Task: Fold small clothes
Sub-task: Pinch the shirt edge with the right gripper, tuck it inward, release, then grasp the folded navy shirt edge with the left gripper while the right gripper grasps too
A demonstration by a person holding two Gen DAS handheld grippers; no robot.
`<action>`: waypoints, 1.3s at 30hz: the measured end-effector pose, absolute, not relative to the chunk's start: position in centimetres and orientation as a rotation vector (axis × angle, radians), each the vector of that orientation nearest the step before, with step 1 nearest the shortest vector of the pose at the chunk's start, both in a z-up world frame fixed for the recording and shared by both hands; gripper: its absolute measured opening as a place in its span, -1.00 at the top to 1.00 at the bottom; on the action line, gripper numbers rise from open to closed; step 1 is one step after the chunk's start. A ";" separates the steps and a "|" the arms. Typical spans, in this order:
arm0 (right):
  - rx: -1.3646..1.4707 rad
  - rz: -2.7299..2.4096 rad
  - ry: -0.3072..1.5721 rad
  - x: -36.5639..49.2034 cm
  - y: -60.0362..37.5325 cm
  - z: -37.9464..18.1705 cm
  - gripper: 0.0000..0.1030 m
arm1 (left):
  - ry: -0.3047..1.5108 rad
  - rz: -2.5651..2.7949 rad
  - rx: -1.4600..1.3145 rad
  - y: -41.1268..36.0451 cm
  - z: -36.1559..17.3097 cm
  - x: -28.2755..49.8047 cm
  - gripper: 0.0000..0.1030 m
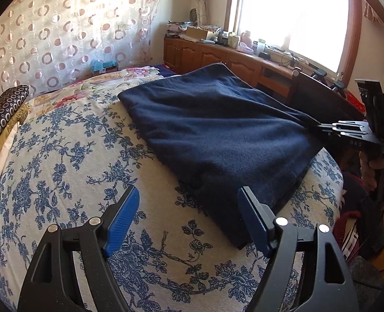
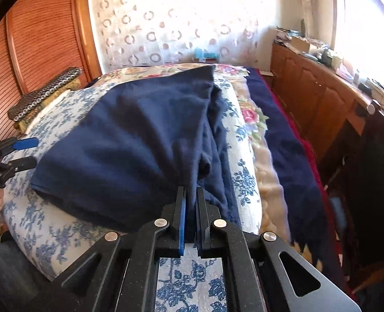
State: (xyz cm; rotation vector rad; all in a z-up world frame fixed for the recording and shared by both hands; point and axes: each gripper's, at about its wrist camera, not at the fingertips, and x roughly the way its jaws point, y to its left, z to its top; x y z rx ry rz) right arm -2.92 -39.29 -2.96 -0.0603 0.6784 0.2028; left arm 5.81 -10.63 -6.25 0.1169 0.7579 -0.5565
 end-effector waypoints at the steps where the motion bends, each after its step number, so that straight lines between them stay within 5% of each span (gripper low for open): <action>1: -0.049 0.199 0.675 -2.8 -39.4 -2.8 0.92 | 0.759 -0.557 0.118 -10.7 -6.3 5.8 -0.53; 4: -0.040 0.178 0.659 -2.5 -39.1 -2.0 0.62 | 0.763 -0.555 0.119 -10.8 -6.4 5.8 -0.53; 6: -0.051 0.145 0.645 -2.3 -39.0 -1.8 0.07 | 0.765 -0.557 0.119 -10.9 -6.5 5.9 -0.53; 14: -0.017 0.157 0.686 -1.2 -39.3 -3.8 -0.19 | 0.778 -0.573 0.121 -11.3 -7.0 6.0 -0.53; 21: 0.015 0.178 0.743 0.6 -39.6 -4.9 -0.20 | 0.812 -0.615 0.115 -12.0 -7.7 6.0 -0.10; 29: -0.002 0.187 0.742 0.6 -39.7 -4.9 -0.20 | 0.849 -0.635 0.127 -12.7 -8.3 6.3 -0.08; 31: -0.007 0.185 0.742 0.8 -39.7 -5.0 -0.20 | 0.855 -0.652 0.129 -13.0 -8.5 6.2 0.15; 32: -0.014 0.185 0.740 0.8 -39.6 -5.1 -0.17 | 0.858 -0.670 0.125 -13.1 -8.6 6.2 0.50; 39: -0.096 0.198 0.732 0.0 -38.3 -4.9 0.67 | 0.813 -0.679 0.125 -13.3 -7.6 5.7 0.79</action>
